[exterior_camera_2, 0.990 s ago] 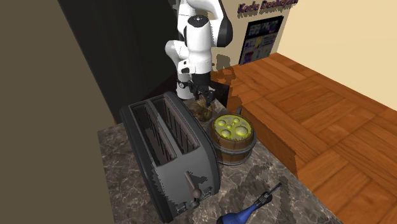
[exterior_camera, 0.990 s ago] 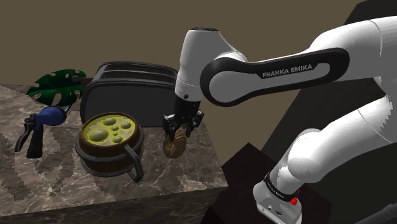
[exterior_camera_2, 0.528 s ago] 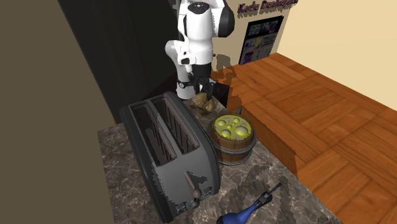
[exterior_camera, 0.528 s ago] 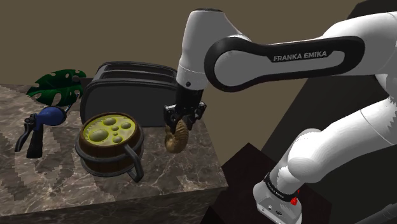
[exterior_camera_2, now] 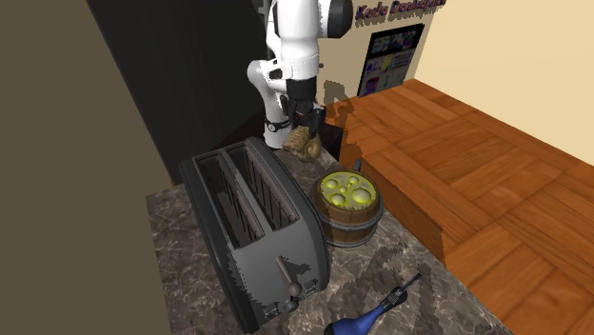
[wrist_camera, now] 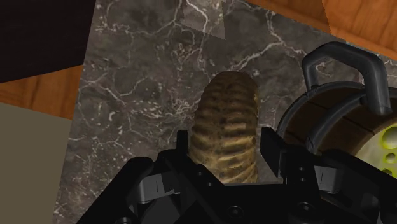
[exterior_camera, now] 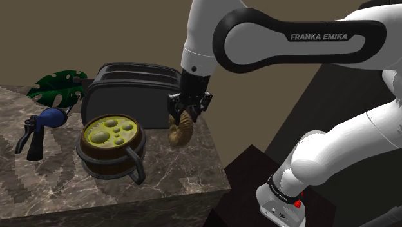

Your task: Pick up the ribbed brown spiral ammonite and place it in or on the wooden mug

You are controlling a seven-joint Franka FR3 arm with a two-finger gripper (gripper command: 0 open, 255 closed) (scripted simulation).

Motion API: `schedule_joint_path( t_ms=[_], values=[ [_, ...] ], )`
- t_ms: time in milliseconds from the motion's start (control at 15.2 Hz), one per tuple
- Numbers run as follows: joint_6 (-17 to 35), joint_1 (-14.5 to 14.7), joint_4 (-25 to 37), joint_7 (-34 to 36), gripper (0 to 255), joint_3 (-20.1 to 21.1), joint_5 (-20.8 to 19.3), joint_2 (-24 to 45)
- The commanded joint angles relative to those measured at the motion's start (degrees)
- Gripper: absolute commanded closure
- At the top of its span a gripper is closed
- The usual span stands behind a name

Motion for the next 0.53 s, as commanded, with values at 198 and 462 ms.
schedule_joint_path(
  t_ms=[198,462],
  values=[
    [-3.74,-0.2,3.77,0.38,255,-0.5,-0.4,0.01],
    [-6.75,-0.4,7.0,0.7,255,-0.86,-0.75,0.24]
  ],
)
